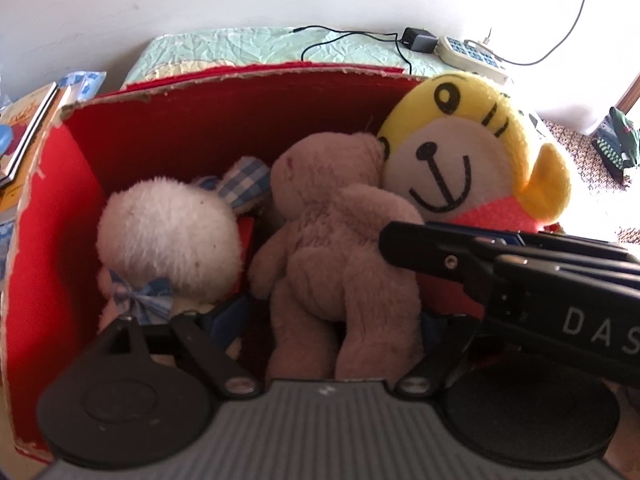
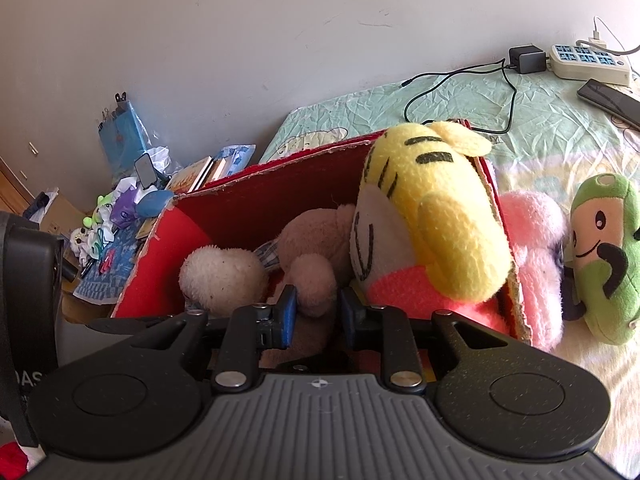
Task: Organize objects
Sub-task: 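Open the right gripper to release the teddy bear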
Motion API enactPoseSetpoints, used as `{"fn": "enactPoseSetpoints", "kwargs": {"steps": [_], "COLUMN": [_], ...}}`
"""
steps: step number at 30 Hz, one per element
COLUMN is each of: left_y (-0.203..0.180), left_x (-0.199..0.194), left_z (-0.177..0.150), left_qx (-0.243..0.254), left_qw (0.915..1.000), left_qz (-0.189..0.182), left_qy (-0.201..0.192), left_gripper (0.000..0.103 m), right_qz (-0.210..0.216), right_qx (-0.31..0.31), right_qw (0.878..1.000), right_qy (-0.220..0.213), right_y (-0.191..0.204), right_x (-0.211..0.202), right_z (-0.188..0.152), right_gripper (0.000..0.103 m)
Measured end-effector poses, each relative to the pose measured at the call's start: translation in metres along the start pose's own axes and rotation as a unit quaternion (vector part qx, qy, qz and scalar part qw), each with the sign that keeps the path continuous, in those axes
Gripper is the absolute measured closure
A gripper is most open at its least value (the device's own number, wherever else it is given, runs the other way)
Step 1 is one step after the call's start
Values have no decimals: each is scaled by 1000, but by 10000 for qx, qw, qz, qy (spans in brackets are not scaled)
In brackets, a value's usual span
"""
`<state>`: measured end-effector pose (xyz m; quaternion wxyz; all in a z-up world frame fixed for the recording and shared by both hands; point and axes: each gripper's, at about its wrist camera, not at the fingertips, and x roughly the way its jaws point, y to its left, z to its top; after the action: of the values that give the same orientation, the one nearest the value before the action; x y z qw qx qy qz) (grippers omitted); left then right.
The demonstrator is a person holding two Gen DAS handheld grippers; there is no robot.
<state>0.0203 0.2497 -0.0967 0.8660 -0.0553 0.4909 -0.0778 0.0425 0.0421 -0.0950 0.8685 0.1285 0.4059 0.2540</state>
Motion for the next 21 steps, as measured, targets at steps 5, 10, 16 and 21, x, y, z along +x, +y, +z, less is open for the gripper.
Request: {"fn": "enactPoseSetpoints", "kwargs": {"steps": [5, 10, 16, 21], "left_y": [-9, -13, -19, -21], "left_x": [-11, -12, -15, -18], "left_z": [-2, -2, -2, -3], "left_qx": [140, 153, 147, 119], "left_qw": [9995, 9991, 9981, 9969], "left_qz": [219, 340, 547, 733], "left_qy": [-205, -199, -243, -270], "left_gripper": [10, 10, 10, 8], "right_qz": [-3, 0, 51, 105], "right_qx": [-8, -5, 46, 98], "right_qw": [10000, 10000, 9999, 9998], "right_qy": [-31, -61, -101, -144], "right_y": [-3, -6, -10, -13], "right_x": [-5, -9, -15, -20], "right_z": [-1, -3, -5, -7], "right_gripper": [79, 79, 79, 78]}}
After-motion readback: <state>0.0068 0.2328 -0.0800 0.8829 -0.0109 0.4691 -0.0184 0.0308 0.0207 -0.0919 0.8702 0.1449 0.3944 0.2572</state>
